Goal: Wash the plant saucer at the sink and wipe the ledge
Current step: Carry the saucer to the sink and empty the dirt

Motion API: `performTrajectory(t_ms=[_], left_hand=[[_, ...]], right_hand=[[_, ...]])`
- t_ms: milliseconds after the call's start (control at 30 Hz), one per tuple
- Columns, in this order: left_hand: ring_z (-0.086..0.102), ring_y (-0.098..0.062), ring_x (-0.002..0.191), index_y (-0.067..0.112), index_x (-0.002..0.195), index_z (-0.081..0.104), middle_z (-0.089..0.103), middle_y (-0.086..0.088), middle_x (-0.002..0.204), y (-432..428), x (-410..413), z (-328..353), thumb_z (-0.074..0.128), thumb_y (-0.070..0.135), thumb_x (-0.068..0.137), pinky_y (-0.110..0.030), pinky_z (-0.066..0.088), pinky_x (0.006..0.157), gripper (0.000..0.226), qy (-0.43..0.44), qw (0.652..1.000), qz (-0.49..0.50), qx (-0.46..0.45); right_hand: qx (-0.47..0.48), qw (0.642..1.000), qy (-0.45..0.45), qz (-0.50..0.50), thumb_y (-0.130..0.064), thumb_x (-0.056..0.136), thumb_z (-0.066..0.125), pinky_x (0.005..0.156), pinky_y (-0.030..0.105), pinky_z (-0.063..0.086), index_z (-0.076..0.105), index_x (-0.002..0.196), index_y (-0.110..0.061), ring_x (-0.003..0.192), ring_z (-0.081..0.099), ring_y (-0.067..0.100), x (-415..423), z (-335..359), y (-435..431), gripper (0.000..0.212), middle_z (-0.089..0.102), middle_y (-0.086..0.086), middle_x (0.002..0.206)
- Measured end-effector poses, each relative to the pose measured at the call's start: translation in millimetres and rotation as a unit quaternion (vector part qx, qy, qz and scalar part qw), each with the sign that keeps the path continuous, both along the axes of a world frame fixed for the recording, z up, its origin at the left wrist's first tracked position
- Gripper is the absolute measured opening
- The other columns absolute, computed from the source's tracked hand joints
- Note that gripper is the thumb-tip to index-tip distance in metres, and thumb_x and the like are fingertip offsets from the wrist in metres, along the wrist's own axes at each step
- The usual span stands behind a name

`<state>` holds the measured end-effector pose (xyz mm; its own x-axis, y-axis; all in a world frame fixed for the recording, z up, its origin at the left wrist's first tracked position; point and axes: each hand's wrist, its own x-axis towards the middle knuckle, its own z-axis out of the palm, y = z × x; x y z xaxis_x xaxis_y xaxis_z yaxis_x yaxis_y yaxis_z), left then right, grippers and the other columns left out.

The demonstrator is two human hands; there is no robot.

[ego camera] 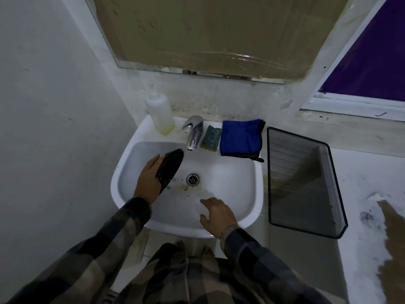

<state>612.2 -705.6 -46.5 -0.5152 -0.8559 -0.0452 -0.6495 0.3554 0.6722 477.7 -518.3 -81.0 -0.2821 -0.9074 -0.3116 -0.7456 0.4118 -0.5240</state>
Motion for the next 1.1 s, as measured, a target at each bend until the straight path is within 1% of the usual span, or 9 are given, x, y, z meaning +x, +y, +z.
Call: performTrajectory(t_ms=[167, 267, 467, 600, 733, 800, 867, 967, 1100], left_hand=[[0.040, -0.027, 0.133, 0.015, 0.137, 0.048, 0.045, -0.008, 0.144, -1, 6, -8, 0.043, 0.004, 0.096, -0.030, 0.023, 0.113, 0.043, 0.011, 0.999, 0.023, -0.024], [0.039, -0.023, 0.133, 0.017, 0.138, 0.047, 0.044, -0.004, 0.144, 2, 6, -8, 0.043, 0.009, 0.098, -0.026, 0.021, 0.111, 0.040, 0.018, 0.999, 0.027, 0.016], [0.037, -0.028, 0.135, 0.009, 0.139, 0.045, 0.042, -0.012, 0.145, -2, 10, -9, 0.042, -0.002, 0.096, -0.020, 0.017, 0.110, 0.045, 0.013, 1.000, -0.006, -0.026], [0.039, -0.028, 0.134, 0.007, 0.139, 0.044, 0.044, -0.013, 0.144, -4, 12, -8, 0.041, -0.007, 0.094, -0.020, 0.018, 0.110, 0.048, 0.028, 0.999, 0.014, -0.042], [0.040, -0.016, 0.130, 0.011, 0.139, 0.044, 0.045, -0.003, 0.143, -2, 12, -4, 0.041, 0.012, 0.100, 0.001, 0.017, 0.098, 0.039, 0.056, 0.998, 0.019, 0.017], [0.041, -0.014, 0.127, 0.011, 0.138, 0.045, 0.046, -0.003, 0.141, 0, 14, -2, 0.041, 0.010, 0.100, -0.003, 0.020, 0.101, 0.039, 0.074, 0.997, 0.029, 0.012], [0.040, -0.019, 0.132, 0.013, 0.140, 0.043, 0.043, -0.005, 0.145, -1, 17, -4, 0.042, 0.008, 0.099, -0.016, 0.021, 0.109, 0.041, 0.068, 0.998, 0.011, 0.002], [0.038, -0.023, 0.135, 0.011, 0.140, 0.044, 0.042, -0.008, 0.146, 1, 19, -5, 0.044, 0.008, 0.099, -0.017, 0.019, 0.108, 0.041, 0.038, 0.999, -0.013, -0.011], [0.037, -0.024, 0.135, 0.011, 0.140, 0.043, 0.041, -0.009, 0.146, 3, 18, -4, 0.042, 0.005, 0.098, -0.021, 0.019, 0.110, 0.042, 0.048, 0.998, -0.009, -0.030]], right_hand=[[0.034, 0.999, 0.021, 0.015, -0.034, 0.091, 0.049, 0.102, 0.033, 0.035, 0.033, 0.146, -0.020, 0.126, 0.042, 0.023, -5, 2, -15, 0.059, 0.041, 0.004, 0.144], [0.037, 0.999, 0.028, 0.013, -0.034, 0.092, 0.049, 0.103, 0.034, 0.034, 0.033, 0.145, -0.020, 0.127, 0.041, 0.024, -8, 5, -23, 0.058, 0.041, 0.004, 0.144], [0.039, 0.999, 0.030, 0.015, -0.032, 0.092, 0.048, 0.104, 0.037, 0.035, 0.033, 0.145, -0.019, 0.126, 0.041, 0.027, -12, 9, -35, 0.056, 0.042, 0.006, 0.143], [0.037, 0.999, 0.035, 0.018, -0.031, 0.092, 0.048, 0.103, 0.038, 0.036, 0.035, 0.144, -0.019, 0.124, 0.043, 0.027, -11, 11, -40, 0.054, 0.044, 0.007, 0.140], [0.044, 0.998, 0.037, 0.020, -0.031, 0.092, 0.048, 0.104, 0.038, 0.035, 0.034, 0.144, -0.020, 0.125, 0.042, 0.026, -9, 11, -41, 0.055, 0.043, 0.006, 0.141], [0.044, 0.998, 0.042, 0.022, -0.031, 0.092, 0.048, 0.102, 0.038, 0.036, 0.034, 0.144, -0.021, 0.123, 0.044, 0.027, -8, 10, -42, 0.055, 0.045, 0.006, 0.140], [0.042, 0.998, 0.051, 0.021, -0.032, 0.091, 0.049, 0.100, 0.039, 0.038, 0.035, 0.143, -0.021, 0.121, 0.045, 0.027, -8, 10, -43, 0.055, 0.046, 0.006, 0.137], [0.046, 0.997, 0.062, 0.019, -0.032, 0.091, 0.049, 0.099, 0.039, 0.039, 0.036, 0.142, -0.021, 0.120, 0.046, 0.028, -10, 12, -45, 0.054, 0.047, 0.007, 0.135], [0.044, 0.997, 0.061, 0.008, -0.031, 0.091, 0.050, 0.099, 0.037, 0.039, 0.038, 0.141, -0.019, 0.120, 0.047, 0.027, -15, 15, -50, 0.053, 0.047, 0.007, 0.135]])
